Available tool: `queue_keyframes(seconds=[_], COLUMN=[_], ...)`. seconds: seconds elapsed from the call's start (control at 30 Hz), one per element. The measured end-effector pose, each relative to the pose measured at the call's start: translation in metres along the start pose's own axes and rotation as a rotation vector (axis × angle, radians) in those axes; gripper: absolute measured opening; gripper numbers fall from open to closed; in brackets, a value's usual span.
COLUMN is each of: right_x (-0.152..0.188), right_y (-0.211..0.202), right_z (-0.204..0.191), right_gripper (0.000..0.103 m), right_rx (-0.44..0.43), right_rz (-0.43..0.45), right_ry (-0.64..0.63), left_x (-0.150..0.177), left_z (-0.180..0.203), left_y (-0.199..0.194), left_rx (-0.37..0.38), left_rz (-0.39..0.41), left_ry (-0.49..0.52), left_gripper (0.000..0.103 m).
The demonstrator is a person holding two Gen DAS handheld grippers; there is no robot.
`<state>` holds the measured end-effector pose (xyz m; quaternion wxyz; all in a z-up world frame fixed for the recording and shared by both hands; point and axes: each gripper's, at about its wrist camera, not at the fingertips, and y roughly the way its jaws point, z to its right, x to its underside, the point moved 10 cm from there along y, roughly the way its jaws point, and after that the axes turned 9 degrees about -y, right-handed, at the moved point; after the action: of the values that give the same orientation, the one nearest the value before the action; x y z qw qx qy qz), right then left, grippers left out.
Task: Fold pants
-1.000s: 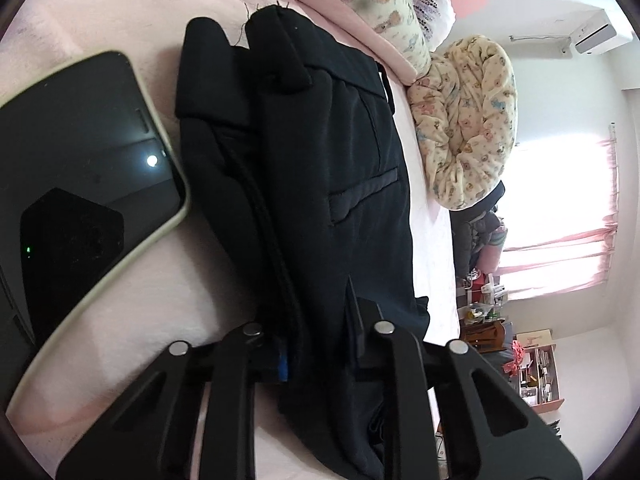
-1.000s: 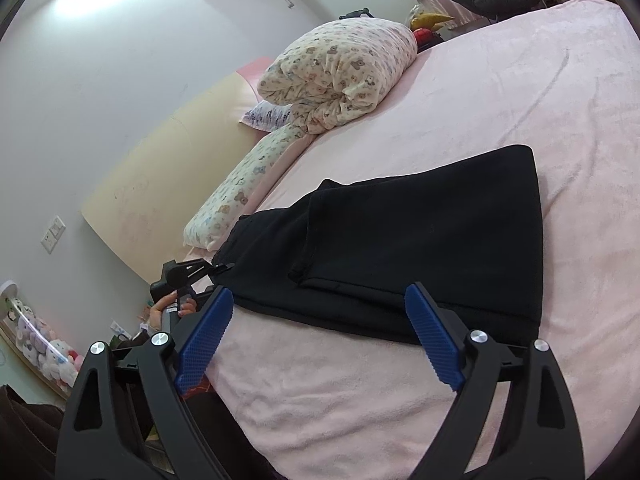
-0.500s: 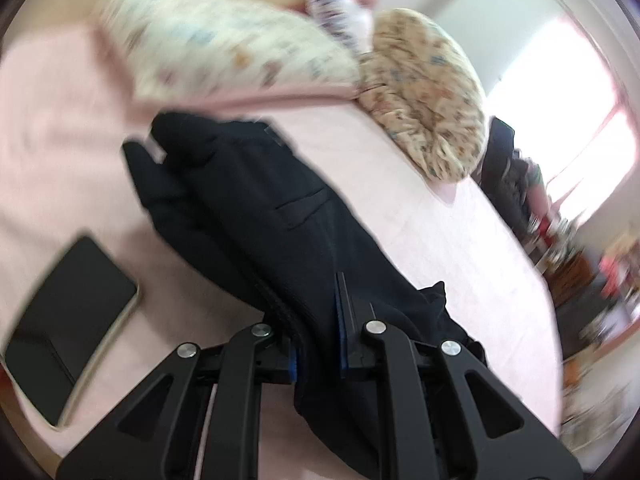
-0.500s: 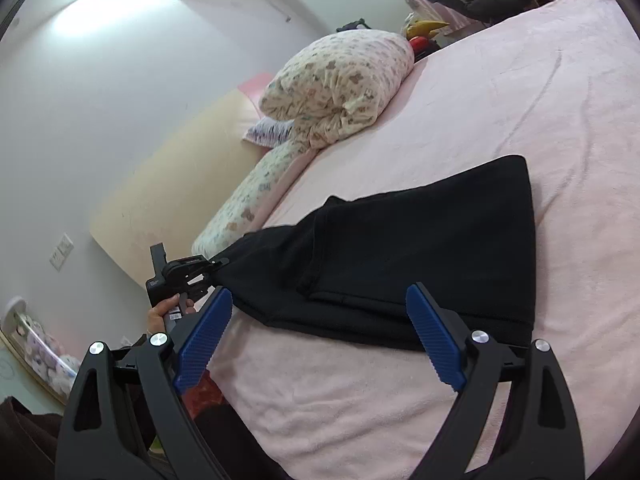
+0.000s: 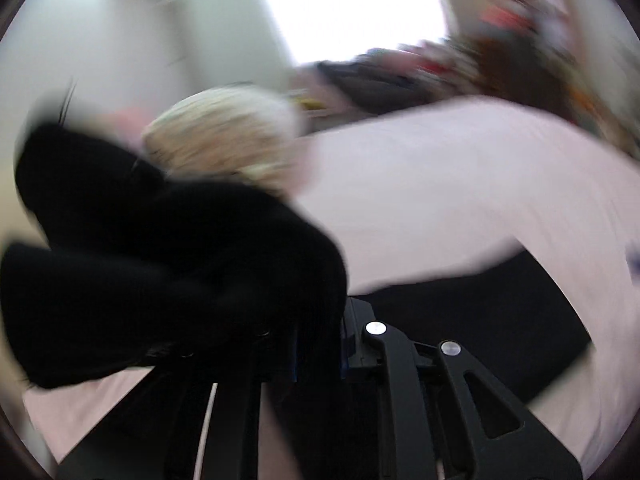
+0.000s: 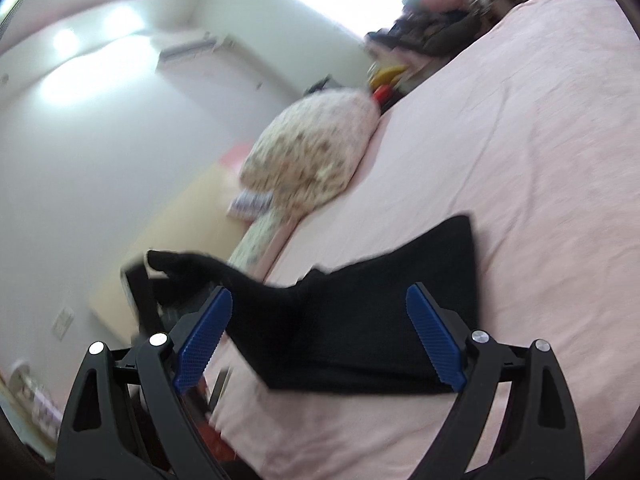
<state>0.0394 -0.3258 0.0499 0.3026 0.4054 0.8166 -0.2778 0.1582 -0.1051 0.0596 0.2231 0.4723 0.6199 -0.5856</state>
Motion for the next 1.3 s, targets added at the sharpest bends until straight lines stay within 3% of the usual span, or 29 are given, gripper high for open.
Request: queue_keyframes(seconds=[0.07,0.13,0.23,0.5,0.63,0.8,0.93,1.0,1.1,1.2,1.27,1.3], right_x=[-0.008,-0.016,-0.021,-0.019,-0.016,-0.010,-0.006,-0.007,-0.004,0.002,0.009,0.011], right_y=[-0.008,-0.018,-0.025,-0.015,-0.006,0.007,0.012,0.011,0.017,0.024,0.032,0.034], right_z=[0.011,0.027,0.042,0.053,0.048,0.031,0.035,0.037,0.031,0.017,0.005,0.000], right_gripper=[0.091,0.091,0.091,0.092,0.092,0.091,0.091,0.091,0.091,0.091,0.091,0.091], right_rx=[0.027,0.059,0.083,0.100,0.087,0.058,0.045,0.048,0.018,-0.067,-0.152,-0.183], right_rz=[0.041,0.081,0.107,0.065,0.039,-0.011,-0.038,-0.038,-0.052,-0.080,-0.105,-0.114], right_ry=[0.032,0.077,0.127,0.140,0.094,0.004,0.023,0.022,0.011,0.008,0.014,0.023], left_x=[0.027,0.062,0.105,0.100,0.105,0.103,0.094,0.101,0.114,0.116,0.114,0.112], left_z=[0.058,0.101,0.125,0.118,0.114,0.099,0.096,0.091,0.103,0.105,0.103,0.100], left_y=[0.003,0.010,0.025,0.026,0.021,0.016,0.014,0.017,0.021,0.013,0.003,-0.004], left_rx=[0.086,0.117,0.171,0.192,0.184,0.215,0.224,0.215,0.161,0.183,0.236,0.256], left_rz=[-0.038,-0.078,-0.175,-0.171,-0.144,-0.135,-0.134,-0.130,-0.125,-0.113,-0.102,-0.083], left_ry=[0.117,0.232,0.238,0.164,0.188,0.106,0.062,0.065,0.150,0.138,0.083,0.061], left_gripper=[0.014,0.014,0.014,0.014,0.014,0.014,0.014,0.014,0.019,0.035,0.083,0.091])
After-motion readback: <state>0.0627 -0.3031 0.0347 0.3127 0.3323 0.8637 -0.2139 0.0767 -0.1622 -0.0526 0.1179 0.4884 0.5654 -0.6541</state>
